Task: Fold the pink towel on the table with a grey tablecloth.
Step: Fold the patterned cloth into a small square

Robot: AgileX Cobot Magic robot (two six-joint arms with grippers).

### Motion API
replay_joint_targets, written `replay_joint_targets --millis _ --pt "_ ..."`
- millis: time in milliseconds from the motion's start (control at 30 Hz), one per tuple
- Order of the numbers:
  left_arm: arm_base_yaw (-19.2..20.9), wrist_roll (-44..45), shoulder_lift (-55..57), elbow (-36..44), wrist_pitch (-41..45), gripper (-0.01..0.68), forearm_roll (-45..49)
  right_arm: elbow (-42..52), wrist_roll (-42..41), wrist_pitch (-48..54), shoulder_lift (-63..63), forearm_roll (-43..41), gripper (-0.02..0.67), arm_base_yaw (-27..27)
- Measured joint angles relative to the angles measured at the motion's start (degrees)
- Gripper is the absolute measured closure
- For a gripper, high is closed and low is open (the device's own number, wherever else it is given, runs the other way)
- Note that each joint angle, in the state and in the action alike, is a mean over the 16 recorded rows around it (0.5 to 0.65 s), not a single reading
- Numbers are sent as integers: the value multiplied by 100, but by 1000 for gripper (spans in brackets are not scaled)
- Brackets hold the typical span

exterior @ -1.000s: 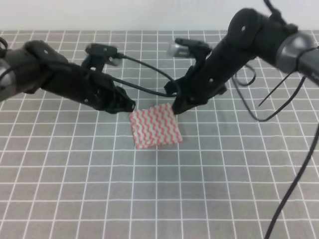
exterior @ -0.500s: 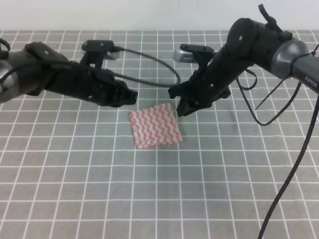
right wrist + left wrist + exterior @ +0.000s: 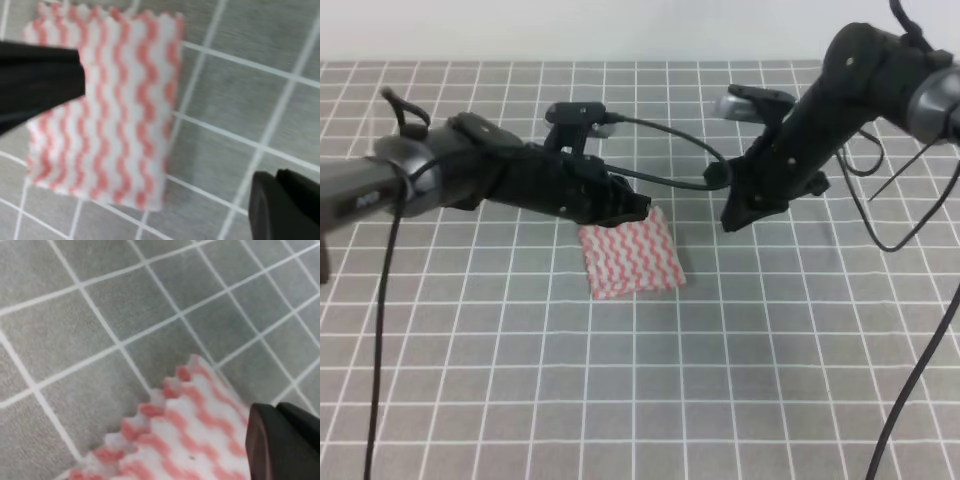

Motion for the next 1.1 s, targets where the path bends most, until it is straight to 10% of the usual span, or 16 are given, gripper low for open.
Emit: replay_joint_targets --millis 1100 --pt "-343 331 359 -460 520 675 172 0 -163 -96 -4 248 664 -162"
